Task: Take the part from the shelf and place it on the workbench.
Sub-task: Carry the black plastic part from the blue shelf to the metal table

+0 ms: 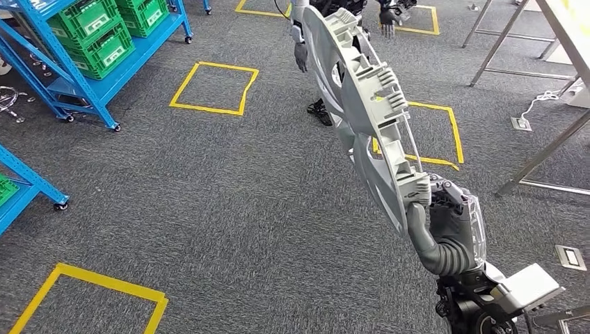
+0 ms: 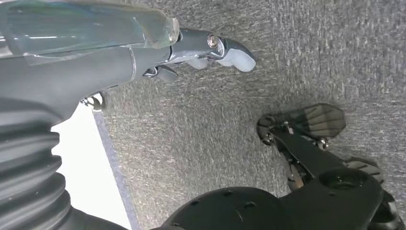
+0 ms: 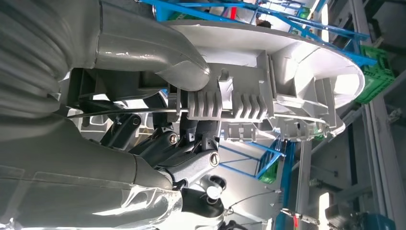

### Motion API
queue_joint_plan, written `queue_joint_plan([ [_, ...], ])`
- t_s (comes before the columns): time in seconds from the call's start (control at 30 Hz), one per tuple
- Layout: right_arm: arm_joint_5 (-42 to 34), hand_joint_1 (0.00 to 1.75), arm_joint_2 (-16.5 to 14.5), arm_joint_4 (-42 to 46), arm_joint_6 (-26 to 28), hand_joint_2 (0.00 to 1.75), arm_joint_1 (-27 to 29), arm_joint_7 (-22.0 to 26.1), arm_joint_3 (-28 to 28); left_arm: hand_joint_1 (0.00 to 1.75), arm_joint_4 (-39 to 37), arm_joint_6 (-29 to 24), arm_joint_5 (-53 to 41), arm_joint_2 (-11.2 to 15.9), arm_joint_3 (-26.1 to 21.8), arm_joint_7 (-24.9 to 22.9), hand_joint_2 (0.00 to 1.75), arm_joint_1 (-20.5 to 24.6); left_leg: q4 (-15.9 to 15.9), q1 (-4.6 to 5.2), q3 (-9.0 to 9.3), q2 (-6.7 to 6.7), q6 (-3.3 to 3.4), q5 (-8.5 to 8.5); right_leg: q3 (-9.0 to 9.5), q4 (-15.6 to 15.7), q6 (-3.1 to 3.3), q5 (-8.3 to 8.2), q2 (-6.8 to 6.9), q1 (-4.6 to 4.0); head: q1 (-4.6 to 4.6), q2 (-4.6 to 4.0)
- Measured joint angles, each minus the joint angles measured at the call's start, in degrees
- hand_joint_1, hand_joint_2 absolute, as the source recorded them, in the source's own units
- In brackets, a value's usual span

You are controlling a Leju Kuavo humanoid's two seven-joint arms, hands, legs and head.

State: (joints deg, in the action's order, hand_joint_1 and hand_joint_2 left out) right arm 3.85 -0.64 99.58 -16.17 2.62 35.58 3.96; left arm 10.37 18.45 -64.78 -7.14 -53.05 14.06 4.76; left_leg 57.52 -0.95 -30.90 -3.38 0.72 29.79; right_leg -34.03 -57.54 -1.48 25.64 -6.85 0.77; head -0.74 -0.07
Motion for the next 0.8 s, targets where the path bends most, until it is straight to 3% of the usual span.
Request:
queue_joint_plan([
  [0.07, 0.09, 1.75, 0.01, 0.03, 0.00, 1.75, 0.03, -0.01, -0.05, 0.00, 0.01, -0.01, 0.02, -0.04, -0.20, -0.01, 1.75, 0.12, -0.23, -0.04, 0.08, 1.36, 0.83, -0.27, -1.12, -2.01, -0.44, 1.09, 1.73, 0.05, -0.16, 0.01],
  [0.13, 0.21, 1.75, -0.05, 0.06, 0.00, 1.75, -0.04, -0.03, -0.06, 0.00, 0.02, -0.02, 0.06, -0.06, -0.36, -0.03, 1.75, 0.07, -0.32, 0.07, 0.09, 2.81, 1.34, -0.28, -4.15, -8.63, -0.79, 4.40, 4.93, 0.02, -0.41, 0.01],
  [0.2, 0.45, 1.75, -0.15, 0.04, 0.00, 1.75, -0.07, -0.16, -0.05, 0.00, 0.02, -0.02, 0.11, -0.07, -0.52, -0.16, 1.75, -0.07, -0.30, 0.26, 0.06, 4.41, 1.48, -0.20, -7.55, -16.07, -1.14, 7.29, 6.16, 0.09, -0.48, 0.00],
  [0.23, 0.61, 1.75, -0.19, 0.01, 0.00, 1.75, -0.08, -0.29, -0.04, 0.00, 0.02, -0.02, 0.15, -0.05, -0.63, -0.24, 1.75, -0.08, -0.29, 0.32, 0.07, 5.17, 1.50, -0.15, -8.07, -17.38, -1.18, 7.41, 6.31, 0.10, -0.48, 0.00],
  [0.27, 0.75, 1.75, -0.22, -0.03, 0.00, 1.75, -0.10, -0.45, -0.04, 0.00, 0.02, -0.02, 0.19, -0.05, -0.71, -0.32, 1.75, -0.05, -0.29, 0.38, 0.13, 5.84, 1.48, -0.09, -7.30, -16.11, -1.09, 6.45, 6.46, 0.10, -0.48, 0.00],
  [0.37, 0.97, 1.75, -0.26, -0.10, 0.00, 1.75, -0.50, -0.69, -0.03, 0.00, 0.02, -0.02, 0.19, -0.04, -0.81, -0.63, 1.75, 0.08, -0.26, 0.60, 0.46, 7.44, 1.09, 0.23, -0.69, -3.85, -0.35, 1.93, 8.91, -0.23, -0.45, 0.01],
  [0.43, 0.98, 1.75, -0.39, -0.15, 0.03, 1.75, -0.90, -0.67, -0.02, 0.00, 0.02, -0.03, 0.10, 0.02, -0.84, -0.85, 1.75, 0.10, -0.22, 0.75, 0.50, 8.31, 0.59, 0.38, 1.19, -0.09, 0.19, 1.22, 9.91, -0.71, -0.42, 0.01],
  [0.5, 0.98, 1.75, -0.48, -0.17, 0.09, 1.75, -1.07, -0.63, -0.04, 0.00, 0.02, -0.04, 0.01, 0.02, -0.86, -0.91, 1.75, 0.16, -0.32, 0.66, 0.56, 9.05, -0.01, 0.43, 1.07, 0.05, 0.76, 1.01, 8.82, -0.94, -0.43, 0.01],
  [0.57, 0.99, 1.75, -0.52, -0.19, 0.11, 1.75, -1.14, -0.64, -0.09, 0.00, 0.02, -0.06, -0.03, 0.01, -0.86, -0.80, 1.75, 0.29, 0.82, 0.45, 0.04, 7.56, -0.61, 1.44, 1.14, 0.46, 1.39, 0.66, 7.84, -0.73, -0.35, 0.01],
  [0.63, 1.02, 1.75, -0.68, -0.34, 0.12, 1.75, -1.29, -0.64, -0.11, 0.00, 0.02, -0.08, -0.17, 0.05, -0.86, -0.60, 1.75, 0.29, 6.51, 0.33, -2.75, 4.66, -0.98, 4.57, 1.15, 0.66, 1.83, 0.41, 6.89, -0.46, -0.16, 0.01],
  [0.7, 1.04, 1.75, -0.84, -0.63, 0.19, 1.75, -1.41, -0.62, -0.12, 0.00, 0.02, -0.09, -0.39, 0.13, -0.87, -0.45, 1.75, 0.16, 14.34, 0.32, -6.77, 3.49, -1.13, 7.52, 1.07, 0.62, 1.97, 0.36, 5.71, -0.43, -0.06, 0.00],
  [0.73, 1.07, 1.75, -0.89, -0.80, 0.27, 1.75, -1.45, -0.61, -0.13, 0.00, 0.02, -0.09, -0.46, 0.19, -0.87, -0.42, 1.75, 0.11, 16.28, 0.31, -7.94, 3.40, -1.15, 7.62, 1.07, 0.59, 1.98, 0.35, 5.06, -0.43, -0.05, 0.00],
  [0.77, 1.13, 1.75, -0.95, -0.96, 0.36, 1.75, -1.49, -0.61, -0.14, 0.00, 0.02, -0.08, -0.50, 0.24, -0.87, -0.39, 1.75, 0.11, 15.88, 0.29, -8.01, 3.35, -1.15, 6.56, 1.10, 0.54, 1.96, 0.35, 4.39, -0.40, -0.04, 0.00],
  [0.8, 1.21, 1.75, -1.02, -1.08, 0.46, 1.75, -1.53, -0.61, -0.14, 0.00, 0.02, -0.08, -0.52, 0.30, -0.87, -0.37, 1.75, 0.14, 13.12, 0.24, -6.91, 3.14, -1.12, 4.57, 1.14, 0.47, 1.92, 0.36, 3.71, -0.34, -0.04, -0.01],
])
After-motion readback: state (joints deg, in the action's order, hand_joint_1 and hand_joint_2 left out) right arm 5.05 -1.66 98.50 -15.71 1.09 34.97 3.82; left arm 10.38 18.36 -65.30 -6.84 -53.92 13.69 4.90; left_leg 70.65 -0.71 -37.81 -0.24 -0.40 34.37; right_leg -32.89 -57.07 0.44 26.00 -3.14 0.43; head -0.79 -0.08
